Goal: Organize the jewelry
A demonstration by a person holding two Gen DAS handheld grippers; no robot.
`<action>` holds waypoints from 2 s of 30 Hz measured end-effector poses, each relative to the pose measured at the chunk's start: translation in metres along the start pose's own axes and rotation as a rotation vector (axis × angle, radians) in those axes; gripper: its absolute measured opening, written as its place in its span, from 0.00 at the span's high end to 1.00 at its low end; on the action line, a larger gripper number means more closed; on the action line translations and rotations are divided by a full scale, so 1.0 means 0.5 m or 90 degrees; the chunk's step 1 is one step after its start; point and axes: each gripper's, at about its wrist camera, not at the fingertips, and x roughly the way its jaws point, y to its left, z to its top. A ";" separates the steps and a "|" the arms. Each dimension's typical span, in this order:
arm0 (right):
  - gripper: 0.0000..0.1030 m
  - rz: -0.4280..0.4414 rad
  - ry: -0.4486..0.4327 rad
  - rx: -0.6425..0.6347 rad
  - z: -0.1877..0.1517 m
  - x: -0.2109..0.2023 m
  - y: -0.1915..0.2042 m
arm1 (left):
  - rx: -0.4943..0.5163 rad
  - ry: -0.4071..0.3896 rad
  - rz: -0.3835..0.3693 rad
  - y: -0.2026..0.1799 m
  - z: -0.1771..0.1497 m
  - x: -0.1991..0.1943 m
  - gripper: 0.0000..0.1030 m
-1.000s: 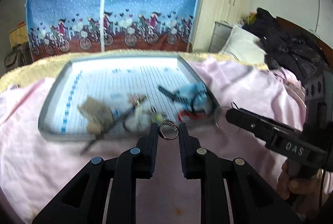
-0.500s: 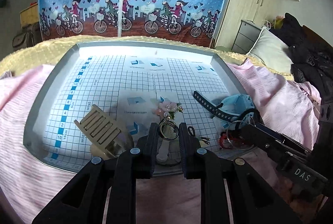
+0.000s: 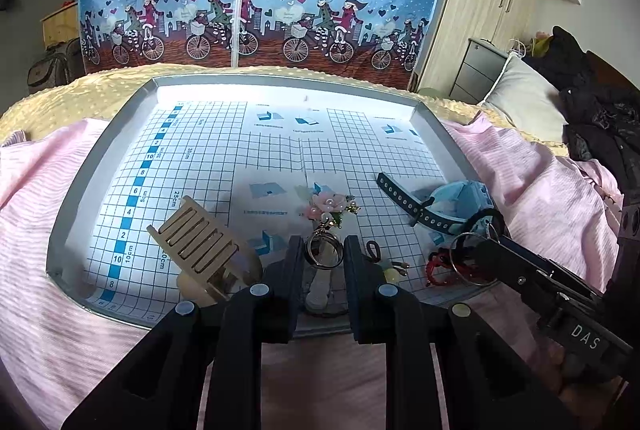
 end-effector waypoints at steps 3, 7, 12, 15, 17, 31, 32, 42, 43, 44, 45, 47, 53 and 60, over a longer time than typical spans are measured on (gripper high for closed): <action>0.57 0.000 0.002 0.000 0.000 0.001 -0.001 | -0.007 0.002 0.001 0.004 0.001 -0.001 0.84; 0.55 -0.008 -0.002 -0.004 0.001 0.000 -0.001 | -0.017 -0.012 -0.002 0.009 0.005 -0.015 0.63; 0.44 -0.027 -0.016 -0.027 0.003 -0.009 0.006 | -0.022 -0.050 -0.008 0.007 0.007 -0.055 0.44; 0.37 -0.042 -0.040 -0.040 0.008 -0.030 0.008 | -0.008 -0.060 0.000 -0.001 0.011 -0.078 0.39; 0.30 -0.049 -0.058 -0.049 0.012 -0.046 0.011 | -0.004 -0.072 0.009 -0.008 0.014 -0.101 0.37; 0.00 -0.020 -0.201 -0.084 0.032 -0.237 0.068 | 0.027 -0.244 0.063 -0.056 0.023 -0.361 0.09; 0.00 -0.019 -0.209 -0.094 0.032 -0.252 0.077 | 0.025 -0.251 0.063 -0.057 0.020 -0.382 0.08; 0.00 -0.019 -0.299 -0.161 -0.006 -0.383 0.158 | -0.007 -0.299 0.126 -0.062 -0.020 -0.530 0.07; 0.00 -0.020 -0.301 -0.164 -0.011 -0.392 0.163 | -0.018 -0.300 0.129 -0.057 -0.026 -0.541 0.07; 0.00 -0.020 -0.304 -0.166 -0.015 -0.399 0.168 | -0.026 -0.303 0.133 -0.055 -0.035 -0.552 0.07; 0.00 -0.020 -0.308 -0.169 -0.022 -0.408 0.174 | -0.035 -0.307 0.140 -0.053 -0.047 -0.565 0.07; 0.00 -0.020 -0.318 -0.177 -0.038 -0.425 0.189 | -0.046 -0.311 0.151 -0.048 -0.063 -0.583 0.07; 0.00 -0.032 -0.326 -0.165 -0.095 -0.458 0.213 | -0.073 -0.298 0.144 -0.037 -0.139 -0.616 0.07; 0.00 -0.040 -0.324 -0.158 -0.163 -0.493 0.233 | -0.096 -0.283 0.152 -0.024 -0.228 -0.651 0.07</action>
